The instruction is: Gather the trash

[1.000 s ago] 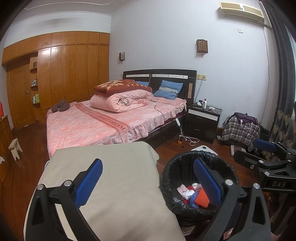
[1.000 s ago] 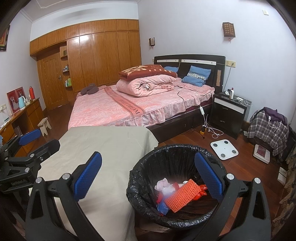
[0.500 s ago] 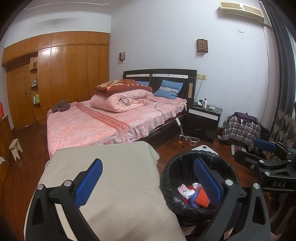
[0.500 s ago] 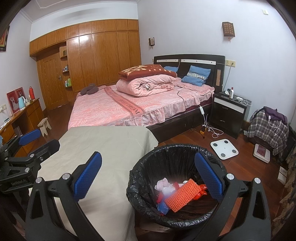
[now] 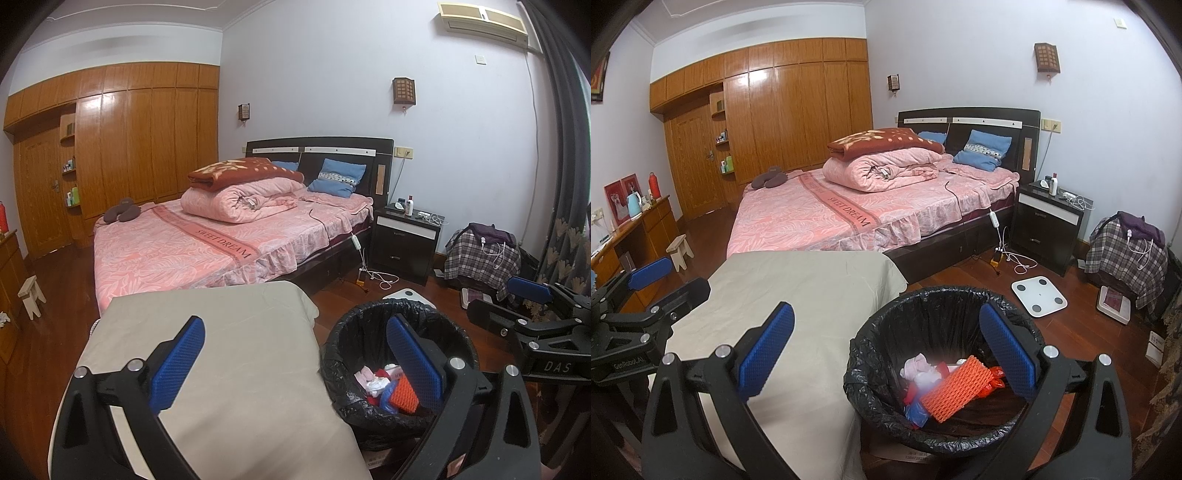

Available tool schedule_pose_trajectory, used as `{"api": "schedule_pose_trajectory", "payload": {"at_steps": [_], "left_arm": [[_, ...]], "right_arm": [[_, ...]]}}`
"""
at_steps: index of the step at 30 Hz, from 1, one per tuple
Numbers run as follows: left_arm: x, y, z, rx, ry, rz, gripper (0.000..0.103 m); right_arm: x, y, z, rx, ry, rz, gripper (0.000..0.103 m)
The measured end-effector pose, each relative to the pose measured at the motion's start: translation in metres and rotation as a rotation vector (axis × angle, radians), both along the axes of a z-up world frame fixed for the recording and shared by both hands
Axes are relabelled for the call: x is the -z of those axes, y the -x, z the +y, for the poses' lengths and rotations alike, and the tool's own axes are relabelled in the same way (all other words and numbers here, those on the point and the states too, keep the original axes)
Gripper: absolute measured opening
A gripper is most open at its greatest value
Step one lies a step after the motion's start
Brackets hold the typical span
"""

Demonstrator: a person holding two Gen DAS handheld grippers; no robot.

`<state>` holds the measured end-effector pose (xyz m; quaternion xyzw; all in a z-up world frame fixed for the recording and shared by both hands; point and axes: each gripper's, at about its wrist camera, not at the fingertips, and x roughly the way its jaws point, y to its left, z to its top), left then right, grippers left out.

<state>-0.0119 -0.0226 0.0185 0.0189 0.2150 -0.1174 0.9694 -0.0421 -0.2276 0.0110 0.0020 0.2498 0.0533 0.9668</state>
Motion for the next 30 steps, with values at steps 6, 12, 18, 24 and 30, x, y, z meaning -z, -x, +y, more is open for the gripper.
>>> {"api": "schedule_pose_trajectory", "payload": {"at_steps": [6, 12, 18, 24, 30], "left_arm": [[-0.0002, 0.0001, -0.0001, -0.001, 0.000, 0.001, 0.097], [-0.0005, 0.0000, -0.0004, 0.000, 0.000, 0.001, 0.097], [0.0025, -0.0008, 0.0058, 0.001, 0.001, 0.006, 0.097], [0.0023, -0.0008, 0.0053, 0.001, 0.000, 0.006, 0.097], [0.0019, -0.0009, 0.0049, 0.002, 0.002, 0.007, 0.097]], "right_arm": [[-0.0001, -0.0001, 0.0000, 0.000, 0.001, 0.000, 0.098], [-0.0002, -0.0003, -0.0001, 0.000, 0.000, 0.002, 0.098], [0.0003, -0.0016, 0.0001, 0.001, 0.000, 0.003, 0.098], [0.0004, -0.0016, -0.0001, 0.001, -0.001, 0.004, 0.098], [0.0084, -0.0011, 0.0011, 0.002, -0.002, 0.009, 0.098]]}}
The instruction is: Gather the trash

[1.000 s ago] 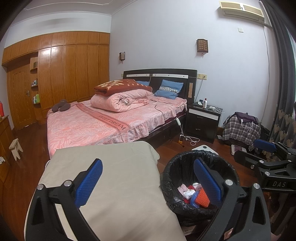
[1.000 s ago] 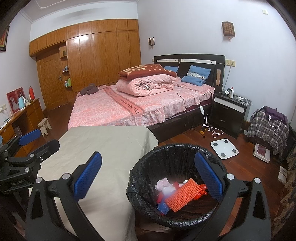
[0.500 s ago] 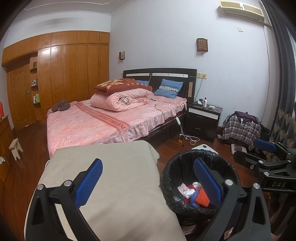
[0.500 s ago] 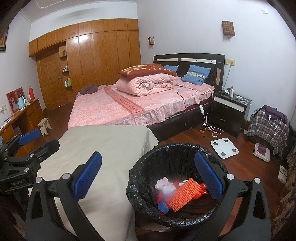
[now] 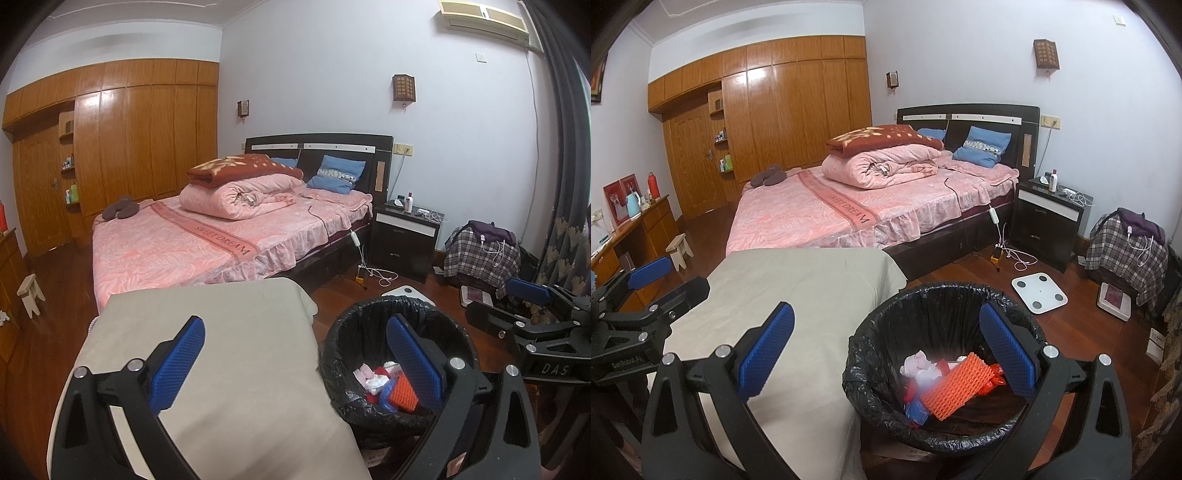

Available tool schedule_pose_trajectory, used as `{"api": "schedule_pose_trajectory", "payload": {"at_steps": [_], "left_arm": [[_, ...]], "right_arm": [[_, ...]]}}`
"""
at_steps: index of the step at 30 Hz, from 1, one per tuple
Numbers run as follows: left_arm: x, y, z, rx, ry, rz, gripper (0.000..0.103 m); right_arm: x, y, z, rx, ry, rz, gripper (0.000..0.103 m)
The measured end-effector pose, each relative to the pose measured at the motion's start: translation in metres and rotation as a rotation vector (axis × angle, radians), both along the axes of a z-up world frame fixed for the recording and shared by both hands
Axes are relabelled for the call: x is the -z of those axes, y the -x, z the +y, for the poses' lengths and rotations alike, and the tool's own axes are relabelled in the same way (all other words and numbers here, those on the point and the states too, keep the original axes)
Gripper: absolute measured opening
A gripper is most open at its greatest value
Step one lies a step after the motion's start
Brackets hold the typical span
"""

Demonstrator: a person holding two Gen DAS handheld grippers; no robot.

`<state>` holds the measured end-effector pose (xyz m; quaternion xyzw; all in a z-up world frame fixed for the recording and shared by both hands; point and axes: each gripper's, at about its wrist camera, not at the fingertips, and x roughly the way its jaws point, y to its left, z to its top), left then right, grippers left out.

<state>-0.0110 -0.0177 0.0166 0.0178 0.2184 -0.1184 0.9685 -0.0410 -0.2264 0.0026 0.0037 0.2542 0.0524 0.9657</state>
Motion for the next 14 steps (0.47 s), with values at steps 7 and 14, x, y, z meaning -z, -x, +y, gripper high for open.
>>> {"api": "schedule_pose_trajectory", "payload": {"at_steps": [7, 14], "left_arm": [[0.0058, 0.0009, -0.0001, 0.000, -0.001, 0.003, 0.097], [0.0056, 0.0019, 0.0011, 0.001, -0.002, 0.004, 0.097]], "right_arm": [[0.0081, -0.0001, 0.0014, 0.000, -0.002, 0.004, 0.098], [0.0074, -0.0012, 0.0012, 0.001, -0.003, 0.006, 0.098]]}}
